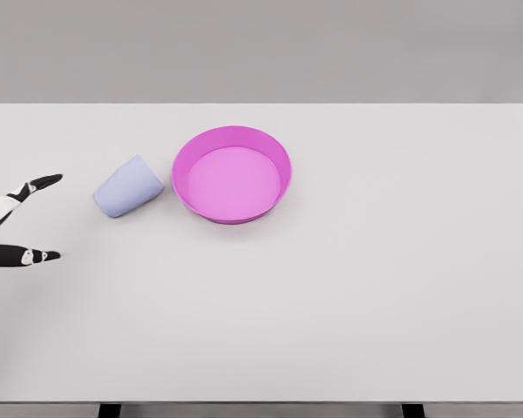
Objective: Flip the cup with left arm and place it on the plate
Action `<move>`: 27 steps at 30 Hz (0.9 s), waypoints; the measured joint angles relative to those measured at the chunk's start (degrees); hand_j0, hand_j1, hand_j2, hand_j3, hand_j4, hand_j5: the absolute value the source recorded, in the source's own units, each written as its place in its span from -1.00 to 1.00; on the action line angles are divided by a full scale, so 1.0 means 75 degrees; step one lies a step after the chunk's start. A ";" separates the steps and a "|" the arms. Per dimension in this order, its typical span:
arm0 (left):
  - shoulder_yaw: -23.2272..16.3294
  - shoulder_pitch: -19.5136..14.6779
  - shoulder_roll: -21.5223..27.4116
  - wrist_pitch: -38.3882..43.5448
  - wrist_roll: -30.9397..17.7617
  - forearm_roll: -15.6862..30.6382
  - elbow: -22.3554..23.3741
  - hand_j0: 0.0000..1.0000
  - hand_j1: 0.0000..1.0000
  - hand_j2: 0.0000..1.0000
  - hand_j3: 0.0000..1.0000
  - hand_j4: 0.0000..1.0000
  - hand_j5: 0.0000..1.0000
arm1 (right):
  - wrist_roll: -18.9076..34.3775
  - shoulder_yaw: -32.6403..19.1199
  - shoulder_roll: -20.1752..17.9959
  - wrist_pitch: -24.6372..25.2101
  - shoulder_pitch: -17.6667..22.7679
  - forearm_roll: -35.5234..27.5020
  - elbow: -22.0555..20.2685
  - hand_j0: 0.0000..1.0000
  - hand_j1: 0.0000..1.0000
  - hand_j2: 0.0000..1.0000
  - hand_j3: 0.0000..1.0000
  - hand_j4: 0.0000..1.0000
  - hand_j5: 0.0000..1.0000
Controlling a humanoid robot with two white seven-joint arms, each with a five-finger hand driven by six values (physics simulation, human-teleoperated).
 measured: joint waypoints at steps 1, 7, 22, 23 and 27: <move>0.0001 0.0012 0.0049 0.0000 -0.0025 -0.0004 -0.0002 1.00 1.00 1.00 1.00 1.00 1.00 | -0.0003 -0.0013 0.0000 0.0001 0.0012 -0.0003 -0.0001 1.00 1.00 1.00 1.00 1.00 1.00; 0.0041 -0.0012 0.0173 -0.0002 -0.0314 -0.0469 -0.0001 1.00 1.00 1.00 1.00 1.00 1.00 | 0.0002 -0.0010 0.0000 0.0002 0.0012 -0.0008 0.0002 1.00 1.00 1.00 1.00 1.00 1.00; 0.0475 -0.1523 -0.1575 -0.0004 -0.1280 -0.1234 0.0050 1.00 1.00 1.00 1.00 1.00 1.00 | 0.0003 0.0000 0.0000 0.0002 0.0012 -0.0008 0.0003 1.00 1.00 1.00 1.00 1.00 1.00; 0.0474 -0.1535 -0.1720 -0.0005 -0.1407 -0.1303 0.0051 1.00 1.00 1.00 1.00 1.00 1.00 | 0.0003 0.0000 0.0000 0.0002 0.0012 -0.0008 0.0003 1.00 1.00 1.00 1.00 1.00 1.00; 0.0472 -0.1699 -0.2187 -0.0007 -0.1769 -0.1505 0.0074 1.00 1.00 1.00 1.00 1.00 1.00 | 0.0003 0.0001 0.0000 0.0002 0.0000 -0.0008 0.0002 1.00 1.00 1.00 1.00 1.00 1.00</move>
